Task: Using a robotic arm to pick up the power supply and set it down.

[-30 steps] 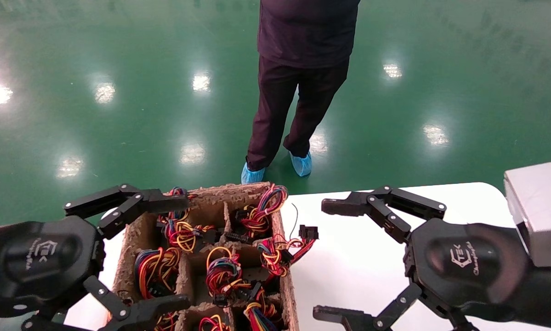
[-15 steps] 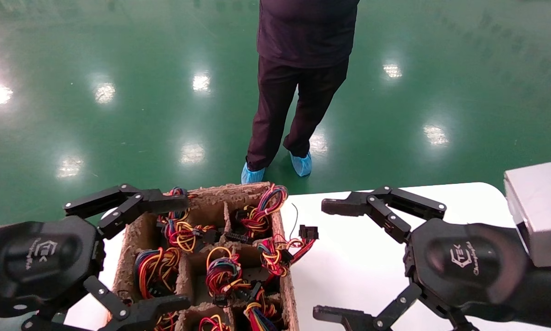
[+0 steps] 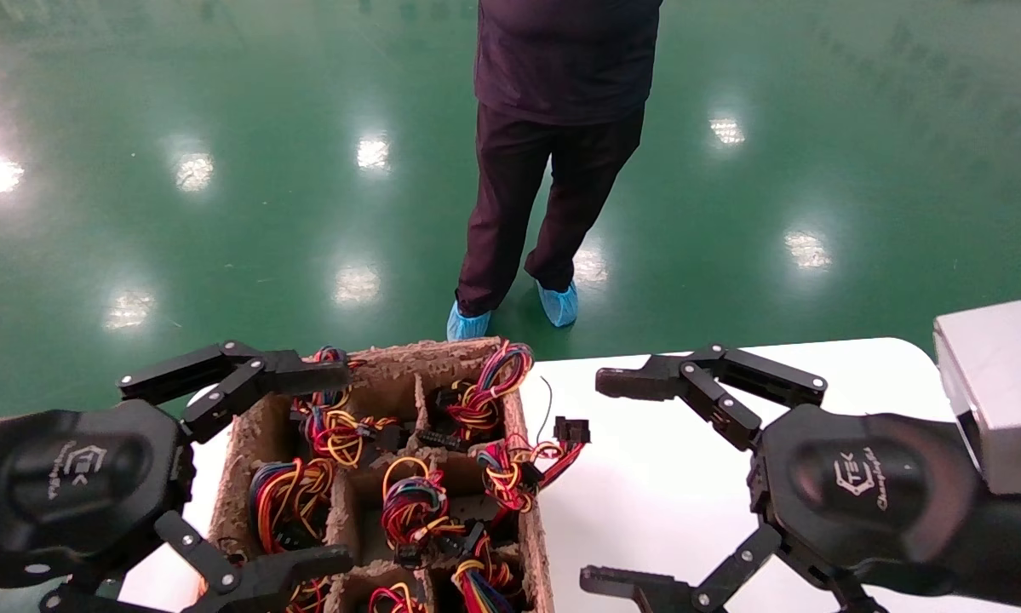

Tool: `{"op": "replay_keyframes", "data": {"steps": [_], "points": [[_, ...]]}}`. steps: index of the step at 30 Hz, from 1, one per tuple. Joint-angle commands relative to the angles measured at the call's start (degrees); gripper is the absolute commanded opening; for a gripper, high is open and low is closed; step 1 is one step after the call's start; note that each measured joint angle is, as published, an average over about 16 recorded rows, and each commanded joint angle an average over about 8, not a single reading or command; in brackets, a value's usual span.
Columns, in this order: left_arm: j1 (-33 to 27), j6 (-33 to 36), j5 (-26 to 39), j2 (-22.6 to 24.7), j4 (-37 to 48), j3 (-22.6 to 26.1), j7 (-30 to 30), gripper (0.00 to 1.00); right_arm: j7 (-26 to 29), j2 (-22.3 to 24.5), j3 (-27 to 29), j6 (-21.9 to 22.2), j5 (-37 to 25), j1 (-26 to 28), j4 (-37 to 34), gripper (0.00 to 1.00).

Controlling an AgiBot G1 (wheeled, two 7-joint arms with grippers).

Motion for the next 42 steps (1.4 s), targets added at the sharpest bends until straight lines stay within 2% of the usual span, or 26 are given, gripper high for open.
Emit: {"op": "replay_keyframes", "data": {"steps": [1,2,42], "points": [[0.00,0.00,0.00,0.00,0.00,0.00,0.00,0.04,0.00,0.00,0.00,0.00,0.00,0.00,0.00,1.00],[0.00,0.00,0.00,0.00,0.00,0.00,0.00,0.00,0.00,0.00,0.00,0.00,0.00,0.00,0.00,1.00],[0.00,0.00,0.00,0.00,0.00,0.00,0.00,0.00,0.00,-0.01,0.02,-0.02,-0.01,0.00,0.00,1.00]]}}
